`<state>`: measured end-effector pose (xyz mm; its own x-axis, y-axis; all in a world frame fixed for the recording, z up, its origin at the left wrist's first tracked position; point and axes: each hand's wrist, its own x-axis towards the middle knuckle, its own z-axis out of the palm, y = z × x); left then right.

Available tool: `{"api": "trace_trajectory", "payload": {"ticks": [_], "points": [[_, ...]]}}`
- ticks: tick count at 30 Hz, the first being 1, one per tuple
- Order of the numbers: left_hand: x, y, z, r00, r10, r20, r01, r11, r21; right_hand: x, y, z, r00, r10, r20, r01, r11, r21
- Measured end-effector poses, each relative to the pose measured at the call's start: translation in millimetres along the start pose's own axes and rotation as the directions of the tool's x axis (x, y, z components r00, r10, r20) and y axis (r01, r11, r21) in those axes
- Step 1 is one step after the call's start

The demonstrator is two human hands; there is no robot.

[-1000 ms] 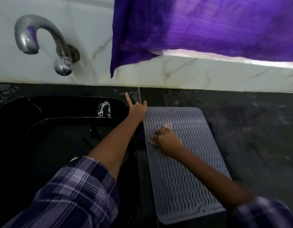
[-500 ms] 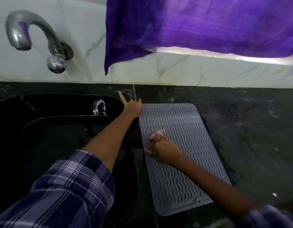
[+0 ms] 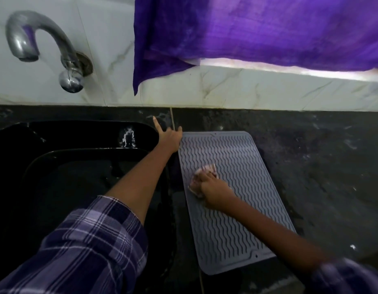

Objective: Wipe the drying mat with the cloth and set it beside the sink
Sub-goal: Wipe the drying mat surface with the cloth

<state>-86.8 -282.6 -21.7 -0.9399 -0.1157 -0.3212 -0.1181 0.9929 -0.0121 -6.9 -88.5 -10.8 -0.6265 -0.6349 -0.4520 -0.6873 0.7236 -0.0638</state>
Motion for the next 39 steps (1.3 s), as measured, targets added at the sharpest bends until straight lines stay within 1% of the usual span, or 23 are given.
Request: {"api": "trace_trajectory", "payload": {"ticks": [2, 3, 5, 6, 7, 9, 12, 15, 17, 18, 19, 20, 21, 23, 24, 25, 27, 29, 31, 33, 36, 37, 39], "points": [[-5, -1, 2, 1.0, -0.003, -0.015, 0.002, 1.0, -0.01, 17, 17, -33, 0.988, 0.008, 0.157, -0.034, 0.986, 0.164], [-5, -2, 4, 0.999, -0.016, -0.035, 0.015, 1.0, -0.02, 34, 24, -53, 0.987, 0.053, 0.154, -0.083, 0.977, 0.197], [-5, -3, 4, 0.996, -0.057, -0.063, 0.054, 0.998, -0.038, 75, 34, -81, 0.99, 0.126, -0.057, -0.112, 0.972, 0.205], [-5, -3, 4, 0.995, -0.072, -0.065, 0.069, 0.997, -0.043, 95, 35, -86, 0.976, 0.146, -0.163, -0.118, 0.979, 0.169], [-5, -3, 5, 0.994, -0.082, -0.07, 0.078, 0.996, -0.048, 111, 31, -83, 0.963, 0.157, -0.22, -0.143, 0.986, 0.081], [-2, -2, 7, 0.99, -0.102, -0.092, 0.097, 0.994, -0.058, 131, 23, -65, 0.951, 0.181, -0.25, -0.209, 0.974, -0.089], [-3, -2, 5, 0.992, -0.114, -0.049, 0.111, 0.992, -0.062, 117, 19, -49, 0.952, 0.113, -0.284, -0.155, 0.979, -0.13], [-6, -1, 1, 0.995, -0.096, -0.04, 0.094, 0.994, -0.048, 62, 20, -27, 0.986, 0.036, -0.162, -0.046, 0.997, -0.062], [-9, 0, -3, 0.996, -0.085, -0.037, 0.085, 0.996, -0.018, 31, 18, -24, 0.998, -0.024, 0.055, 0.026, 0.999, -0.026], [-12, 2, -5, 0.998, -0.067, -0.022, 0.067, 0.998, -0.007, 27, 21, -33, 0.983, -0.037, 0.18, 0.036, 0.999, 0.011], [-15, 4, -8, 0.999, -0.043, 0.01, 0.044, 0.999, -0.013, 28, 22, -48, 0.957, -0.031, 0.29, 0.012, 0.998, 0.068], [-18, 5, -11, 0.998, -0.025, 0.052, 0.027, 0.999, -0.038, 34, 25, -65, 0.941, -0.015, 0.338, -0.03, 0.991, 0.128], [-18, 7, -15, 0.996, -0.015, 0.092, 0.021, 0.998, -0.067, 45, 29, -79, 0.962, 0.02, 0.273, -0.072, 0.981, 0.182], [-17, 10, -20, 0.989, -0.008, 0.147, 0.023, 0.995, -0.101, 71, 35, -93, 0.993, 0.117, -0.016, -0.111, 0.969, 0.219], [-18, 13, -20, 0.988, -0.001, 0.155, 0.016, 0.995, -0.1, 79, 32, -91, 0.98, 0.15, -0.133, -0.134, 0.983, 0.122], [-20, 16, -17, 0.988, 0.005, 0.152, 0.009, 0.996, -0.089, 83, 25, -80, 0.969, 0.168, -0.183, -0.173, 0.985, -0.014], [-21, 18, -8, 0.992, 0.006, 0.127, 0.001, 0.998, -0.056, 74, 8, -49, 0.969, 0.172, -0.179, -0.203, 0.963, -0.175], [-20, 15, -3, 0.994, 0.007, 0.105, -0.005, 1.0, -0.017, 42, -1, -21, 0.98, 0.113, -0.166, -0.146, 0.969, -0.198], [-21, 16, -7, 0.993, 0.004, 0.12, -0.007, 1.0, 0.02, -8, -7, 3, 0.994, 0.037, -0.1, -0.052, 0.988, -0.146], [-25, 20, -10, 0.993, -0.003, 0.119, -0.004, 0.999, 0.052, -48, -11, 12, 0.999, 0.006, 0.042, -0.003, 0.997, -0.072], [-36, 26, -11, 0.999, 0.017, 0.051, -0.023, 0.992, 0.124, -45, -3, -20, 0.972, 0.054, 0.227, -0.07, 0.996, 0.062], [-40, 30, -13, 1.0, 0.016, 0.014, -0.018, 0.993, 0.12, -31, 0, -35, 0.971, 0.114, 0.212, -0.139, 0.984, 0.111], [-49, 38, -12, 1.0, -0.008, -0.015, 0.008, 1.0, 0.015, 1, 4, -54, 0.977, 0.212, 0.033, -0.214, 0.961, 0.173]]}}
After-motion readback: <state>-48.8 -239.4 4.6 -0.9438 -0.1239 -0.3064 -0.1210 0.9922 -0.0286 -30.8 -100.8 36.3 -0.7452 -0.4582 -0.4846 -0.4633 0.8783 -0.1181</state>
